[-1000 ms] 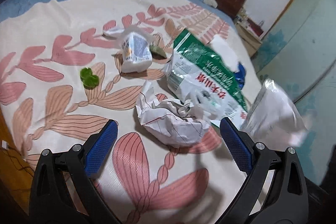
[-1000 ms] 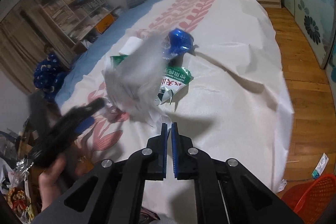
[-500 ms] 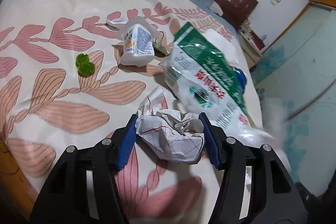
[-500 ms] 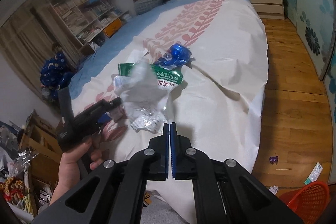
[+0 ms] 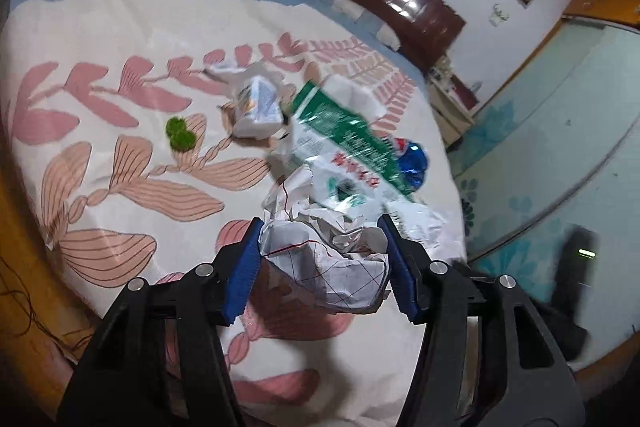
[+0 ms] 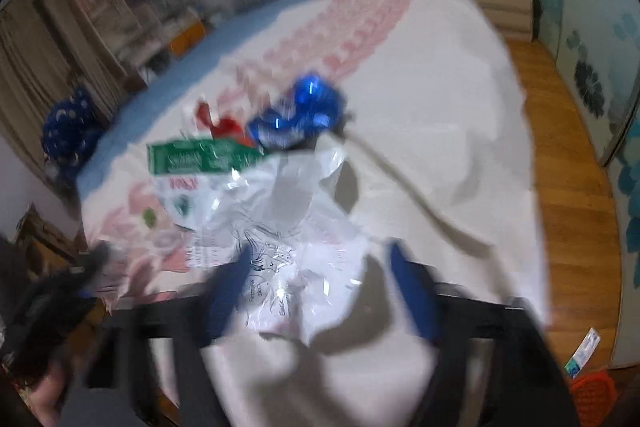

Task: Collect trash
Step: 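Carry the paper and wrapper to the red basket and release both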

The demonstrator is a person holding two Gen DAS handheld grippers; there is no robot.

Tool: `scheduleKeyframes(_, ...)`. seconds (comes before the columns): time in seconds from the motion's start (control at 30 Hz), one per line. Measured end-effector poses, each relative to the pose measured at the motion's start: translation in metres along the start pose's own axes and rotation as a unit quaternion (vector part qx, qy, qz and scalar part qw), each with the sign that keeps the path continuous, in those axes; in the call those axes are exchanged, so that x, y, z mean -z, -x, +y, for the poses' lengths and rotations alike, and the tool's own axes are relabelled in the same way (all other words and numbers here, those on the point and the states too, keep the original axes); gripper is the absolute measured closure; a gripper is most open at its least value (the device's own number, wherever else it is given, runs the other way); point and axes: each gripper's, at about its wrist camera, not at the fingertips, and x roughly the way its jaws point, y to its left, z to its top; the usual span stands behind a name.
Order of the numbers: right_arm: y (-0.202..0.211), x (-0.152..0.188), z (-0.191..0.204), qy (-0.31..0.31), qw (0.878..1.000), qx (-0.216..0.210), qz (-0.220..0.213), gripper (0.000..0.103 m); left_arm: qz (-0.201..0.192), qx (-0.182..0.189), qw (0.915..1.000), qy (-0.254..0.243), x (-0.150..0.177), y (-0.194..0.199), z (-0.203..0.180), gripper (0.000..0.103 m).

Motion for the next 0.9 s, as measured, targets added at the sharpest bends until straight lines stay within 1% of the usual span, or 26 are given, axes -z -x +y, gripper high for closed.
scheduleKeyframes(0.03, -0.003, 0.000, -0.001, -0.009, 1.000, -0.014, 0.001, 0.074, -0.002, 0.006, 1.0000, -0.003, 0.000, 0.004, -0.002, 0.045)
scheduleKeyframes(0.07, -0.001, 0.000, 0.001, -0.009, 1.000, -0.015, -0.002, 0.076, -0.005, 0.011, 0.9999, -0.005, 0.000, 0.008, -0.004, 0.045)
scheduleKeyframes(0.1, 0.003, 0.001, 0.002, -0.007, 1.000, -0.022, -0.005, 0.090, -0.005, 0.015, 0.9998, -0.007, 0.000, 0.011, -0.005, 0.045)
scheduleKeyframes(0.13, 0.013, 0.003, 0.002, -0.006, 0.999, -0.037, -0.013, 0.091, -0.006, 0.022, 0.9997, -0.009, 0.000, 0.015, -0.007, 0.045)
scheduleKeyframes(0.2, 0.034, 0.009, 0.001, -0.006, 0.998, -0.058, -0.024, 0.094, -0.011, 0.031, 0.9993, -0.015, 0.002, 0.023, -0.013, 0.045)
scheduleKeyframes(0.3, 0.073, 0.015, -0.008, -0.008, 0.996, -0.080, -0.039, 0.096, -0.023, 0.048, 0.9980, -0.035, 0.006, 0.038, -0.029, 0.045)
scheduleKeyframes(0.4, 0.127, 0.021, -0.033, -0.019, 0.993, -0.096, -0.060, 0.097, -0.039, 0.071, 0.9954, -0.051, 0.011, 0.056, -0.054, 0.045)
scheduleKeyframes(0.43, 0.147, 0.022, -0.044, -0.021, 0.993, -0.097, -0.069, 0.097, -0.044, 0.080, 0.9941, -0.060, 0.013, 0.064, -0.069, 0.045)
scheduleKeyframes(0.5, 0.194, 0.029, -0.075, -0.028, 0.991, -0.092, -0.090, 0.097, -0.050, 0.093, 0.9914, -0.077, 0.018, 0.075, -0.093, 0.045)
scheduleKeyframes(0.6, 0.253, 0.042, -0.126, -0.044, 0.991, -0.071, -0.108, 0.097, -0.041, 0.128, 0.9847, -0.111, 0.032, 0.084, -0.147, 0.045)
scheduleKeyframes(0.63, 0.273, 0.047, -0.144, -0.045, 0.991, -0.055, -0.114, 0.097, -0.031, 0.144, 0.9808, -0.127, 0.038, 0.082, -0.170, 0.045)
scheduleKeyframes(0.67, 0.295, 0.054, -0.165, -0.047, 0.991, -0.030, -0.125, 0.097, -0.022, 0.154, 0.9780, -0.139, 0.044, 0.080, -0.186, 0.045)
scheduleKeyframes(0.7, 0.309, 0.060, -0.181, -0.046, 0.991, -0.009, -0.128, 0.097, -0.005, 0.166, 0.9735, -0.158, 0.054, 0.074, -0.213, 0.045)
scheduleKeyframes(0.77, 0.335, 0.083, -0.224, -0.060, 0.989, 0.033, -0.128, 0.097, 0.038, 0.188, 0.9634, -0.187, 0.078, 0.054, -0.263, 0.045)
scheduleKeyframes(0.8, 0.340, 0.097, -0.246, -0.067, 0.989, 0.053, -0.119, 0.097, 0.058, 0.199, 0.9581, -0.198, 0.090, 0.044, -0.282, 0.045)
scheduleKeyframes(0.83, 0.341, 0.108, -0.262, -0.075, 0.988, 0.070, -0.113, 0.097, 0.083, 0.211, 0.9504, -0.213, 0.109, 0.029, -0.308, 0.045)
scheduleKeyframes(0.87, 0.340, 0.127, -0.286, -0.090, 0.986, 0.097, -0.101, 0.097, 0.110, 0.219, 0.9418, -0.230, 0.128, 0.015, -0.331, 0.045)
scheduleKeyframes(0.9, 0.336, 0.143, -0.307, -0.107, 0.984, 0.112, -0.087, 0.097, 0.134, 0.225, 0.9340, -0.243, 0.146, 0.001, -0.348, 0.045)
